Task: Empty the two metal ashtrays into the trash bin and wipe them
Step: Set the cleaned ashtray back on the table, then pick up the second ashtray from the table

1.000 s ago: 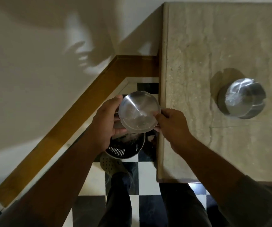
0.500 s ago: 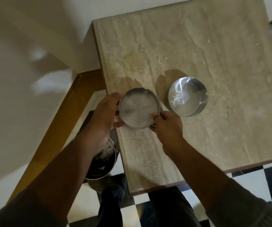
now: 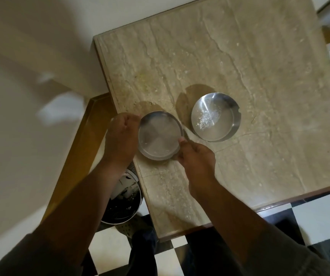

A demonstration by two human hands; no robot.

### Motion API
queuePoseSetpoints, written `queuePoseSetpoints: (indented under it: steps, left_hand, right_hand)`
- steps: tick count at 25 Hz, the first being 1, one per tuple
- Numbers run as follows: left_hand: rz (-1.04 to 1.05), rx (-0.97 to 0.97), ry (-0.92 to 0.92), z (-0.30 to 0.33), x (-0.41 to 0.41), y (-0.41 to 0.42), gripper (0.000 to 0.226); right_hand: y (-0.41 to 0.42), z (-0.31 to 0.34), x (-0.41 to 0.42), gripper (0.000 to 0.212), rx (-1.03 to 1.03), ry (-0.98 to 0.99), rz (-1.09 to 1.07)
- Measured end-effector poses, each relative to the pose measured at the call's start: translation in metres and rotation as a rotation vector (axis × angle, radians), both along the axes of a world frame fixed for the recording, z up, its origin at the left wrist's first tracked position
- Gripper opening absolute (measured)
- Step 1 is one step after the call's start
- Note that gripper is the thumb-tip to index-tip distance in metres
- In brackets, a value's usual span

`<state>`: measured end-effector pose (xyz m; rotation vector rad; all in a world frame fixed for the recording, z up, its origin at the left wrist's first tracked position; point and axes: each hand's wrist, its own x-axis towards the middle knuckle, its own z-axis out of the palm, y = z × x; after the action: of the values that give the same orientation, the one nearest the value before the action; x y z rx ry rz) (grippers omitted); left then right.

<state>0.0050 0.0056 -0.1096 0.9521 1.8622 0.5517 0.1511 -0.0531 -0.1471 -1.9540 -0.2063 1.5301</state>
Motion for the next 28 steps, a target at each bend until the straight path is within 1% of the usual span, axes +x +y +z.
queuePoseSetpoints:
  steps: [1,2,3,5,6,7,8,10,12,13,14,16,19,20,22,25,26,28]
  left_hand:
    - [-0.021,0.051,0.081,0.000,0.007,0.003,0.025]
    - [-0.040,0.078,0.115,0.000,0.016,0.008,0.026]
    - [-0.073,0.081,0.130,-0.002,0.028,0.013,0.034]
    - [-0.203,0.058,0.222,-0.006,0.049,0.023,0.061]
    - [-0.269,0.072,0.299,-0.008,0.059,0.029,0.066]
    - [-0.325,0.095,0.352,-0.010,0.070,0.036,0.066]
    - [-0.349,0.110,0.353,-0.010,0.078,0.043,0.065]
    - [-0.360,0.079,0.231,-0.008,0.097,0.057,0.058]
    - [-0.352,-0.034,0.079,-0.005,0.118,0.067,0.044]
    - [-0.354,-0.097,0.027,-0.003,0.124,0.069,0.042]
    - [-0.352,-0.163,-0.004,-0.002,0.134,0.072,0.043]
    - [-0.334,-0.256,-0.009,-0.002,0.146,0.075,0.047]
    - [-0.310,-0.286,-0.047,-0.005,0.146,0.074,0.033]
    - [-0.293,-0.289,-0.059,-0.001,0.145,0.074,0.032]
    - [-0.281,-0.294,-0.079,0.005,0.137,0.072,0.037]
    - [-0.291,-0.334,-0.100,0.019,0.109,0.066,0.066]
    - [-0.292,-0.350,-0.092,0.022,0.103,0.063,0.069]
    - [-0.242,-0.345,-0.096,0.034,0.077,0.051,0.063]
  right_hand:
    - [-0.001,0.001,0.005,0.021,-0.017,0.007,-0.054]
    - [0.000,0.003,0.011,0.022,-0.027,0.004,-0.100]
    - [0.001,0.005,0.021,0.024,-0.038,-0.006,-0.145]
    - [0.003,0.009,0.039,0.029,-0.066,-0.045,-0.219]
    - [0.006,0.010,0.050,0.031,-0.069,-0.058,-0.252]
    - [0.008,0.011,0.061,0.030,-0.066,-0.064,-0.281]
    - [0.011,0.010,0.070,0.030,-0.056,-0.070,-0.295]
    - [0.018,0.008,0.084,0.027,-0.051,-0.079,-0.310]
    - [0.024,0.002,0.096,0.023,-0.047,-0.079,-0.316]
    - [0.026,-0.001,0.100,0.021,-0.051,-0.078,-0.305]
    - [0.029,-0.003,0.107,0.018,-0.053,-0.070,-0.297]
    - [0.033,-0.005,0.115,0.013,-0.058,-0.039,-0.250]
    - [0.035,-0.001,0.119,0.014,-0.060,-0.041,-0.172]
    - [0.035,0.001,0.119,0.012,-0.060,-0.060,-0.152]
    - [0.033,0.007,0.119,0.010,-0.055,-0.089,-0.108]
    - [0.031,0.026,0.107,0.006,-0.031,-0.080,-0.040]
    - [0.030,0.030,0.106,0.005,-0.022,-0.069,-0.022]
    - [0.029,0.041,0.088,0.004,-0.009,-0.046,0.041]
